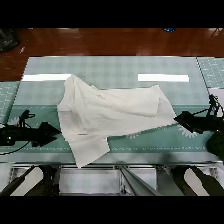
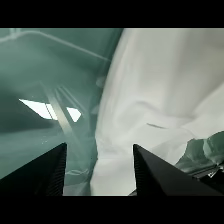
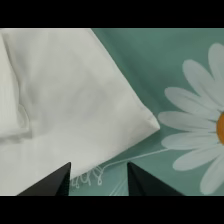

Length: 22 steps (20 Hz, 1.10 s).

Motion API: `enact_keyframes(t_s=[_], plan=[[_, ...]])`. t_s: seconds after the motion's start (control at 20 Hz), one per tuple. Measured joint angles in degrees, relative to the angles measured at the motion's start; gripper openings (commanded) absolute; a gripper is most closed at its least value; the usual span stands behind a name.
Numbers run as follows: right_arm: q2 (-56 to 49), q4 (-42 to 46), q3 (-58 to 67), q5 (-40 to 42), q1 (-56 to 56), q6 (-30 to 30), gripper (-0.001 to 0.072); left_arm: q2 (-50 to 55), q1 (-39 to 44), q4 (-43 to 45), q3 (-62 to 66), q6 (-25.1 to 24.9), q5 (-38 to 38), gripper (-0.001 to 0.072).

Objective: Fold the shirts.

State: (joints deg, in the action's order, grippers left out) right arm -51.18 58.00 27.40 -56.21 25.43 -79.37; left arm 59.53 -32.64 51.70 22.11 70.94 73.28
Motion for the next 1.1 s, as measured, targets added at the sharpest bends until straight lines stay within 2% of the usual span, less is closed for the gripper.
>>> enact_keyframes(t_s=[0.2,0.25,0.3,0.35,0.7,1.1], plan=[[0.3,-0.9,-0.4,0.3,0.0,0.8,0.0407,2.3,7.6,-1.6,-1.3,2.7,-2.9,0.0505],[0.3,-1.3,-0.5,0.5,0.0,0.9,0.0407,3.3,9.8,-2.5,-1.4,3.3,-4.1,0.0383],[0.3,-1.6,-0.5,0.8,0.2,1.0,0.0407,4.4,12.2,-3.5,-1.5,3.7,-6.2,0.0068],[0.3,-1.8,-0.3,1.0,0.5,0.9,0.0407,5.3,14.1,-4.0,-1.5,3.8,-8.7,0.0020],[-0.6,3.4,0.2,1.3,10.2,-2.9,0.0407,8.0,20.0,-8.1,0.0,1.7,-13.1,0.0020],[-15.8,-12.4,1.5,0.4,9.7,4.5,0.0406,8.3,20.6,-9.0,0.3,1.2,-14.4,0.0021]])
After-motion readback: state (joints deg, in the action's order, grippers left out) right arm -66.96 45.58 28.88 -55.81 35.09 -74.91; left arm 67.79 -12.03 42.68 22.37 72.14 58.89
